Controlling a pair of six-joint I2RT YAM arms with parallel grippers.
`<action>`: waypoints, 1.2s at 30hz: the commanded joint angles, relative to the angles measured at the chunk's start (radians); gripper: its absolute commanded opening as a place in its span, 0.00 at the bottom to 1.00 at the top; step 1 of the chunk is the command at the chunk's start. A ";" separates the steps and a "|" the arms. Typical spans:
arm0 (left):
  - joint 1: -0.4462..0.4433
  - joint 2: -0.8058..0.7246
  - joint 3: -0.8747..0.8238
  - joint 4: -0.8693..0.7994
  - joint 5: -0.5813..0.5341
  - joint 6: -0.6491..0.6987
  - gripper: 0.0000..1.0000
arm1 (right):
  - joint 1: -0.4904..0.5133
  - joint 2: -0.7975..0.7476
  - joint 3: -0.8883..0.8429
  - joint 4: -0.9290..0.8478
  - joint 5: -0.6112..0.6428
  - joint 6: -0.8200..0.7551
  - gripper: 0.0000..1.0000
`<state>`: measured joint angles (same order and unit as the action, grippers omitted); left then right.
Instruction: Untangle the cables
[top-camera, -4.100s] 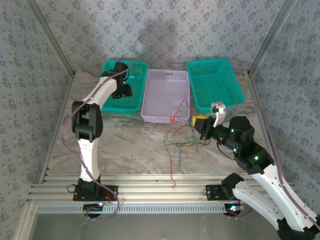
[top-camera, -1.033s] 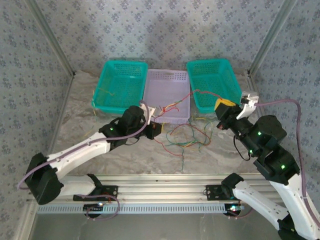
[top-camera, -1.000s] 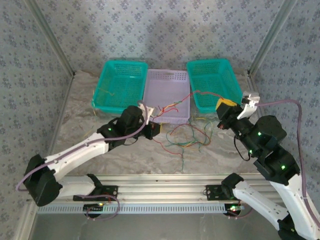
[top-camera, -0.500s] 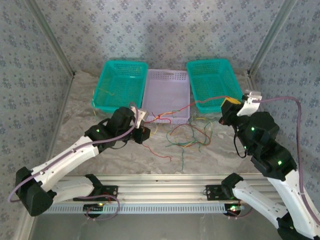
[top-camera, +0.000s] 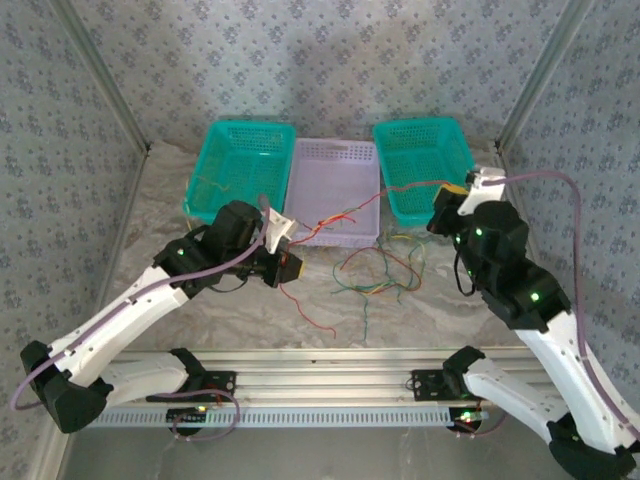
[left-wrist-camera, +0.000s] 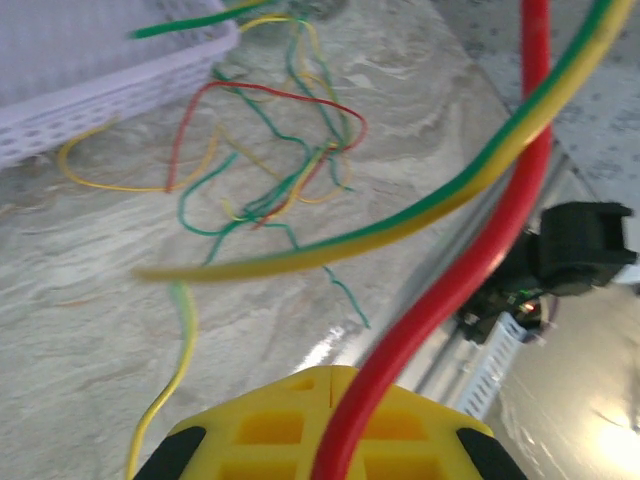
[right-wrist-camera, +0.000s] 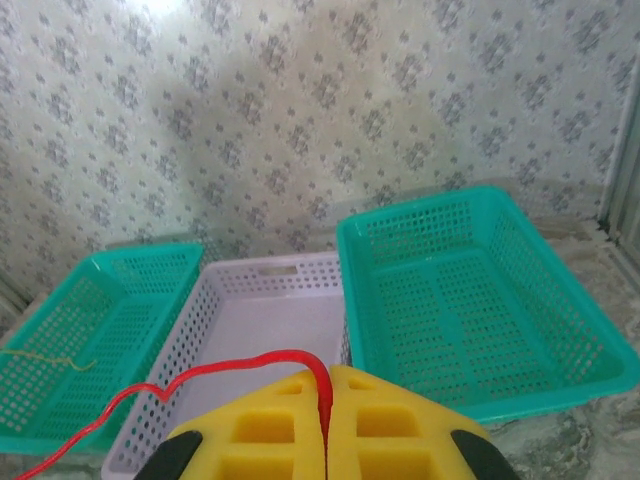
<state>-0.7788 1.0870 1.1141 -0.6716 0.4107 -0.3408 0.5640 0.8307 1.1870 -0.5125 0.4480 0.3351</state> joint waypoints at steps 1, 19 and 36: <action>-0.010 -0.018 0.050 -0.014 0.137 0.015 0.00 | -0.007 0.051 0.014 0.034 -0.031 0.028 0.00; -0.087 0.043 0.012 0.187 0.326 -0.032 0.00 | 0.061 0.226 -0.166 0.320 -0.251 0.135 0.00; 0.054 -0.136 0.059 -0.073 0.258 0.064 0.00 | -0.253 0.193 -0.206 0.053 0.078 0.172 0.00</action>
<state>-0.7544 0.9997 1.1301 -0.6567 0.6605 -0.3206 0.3695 1.0569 0.9977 -0.3958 0.4103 0.4652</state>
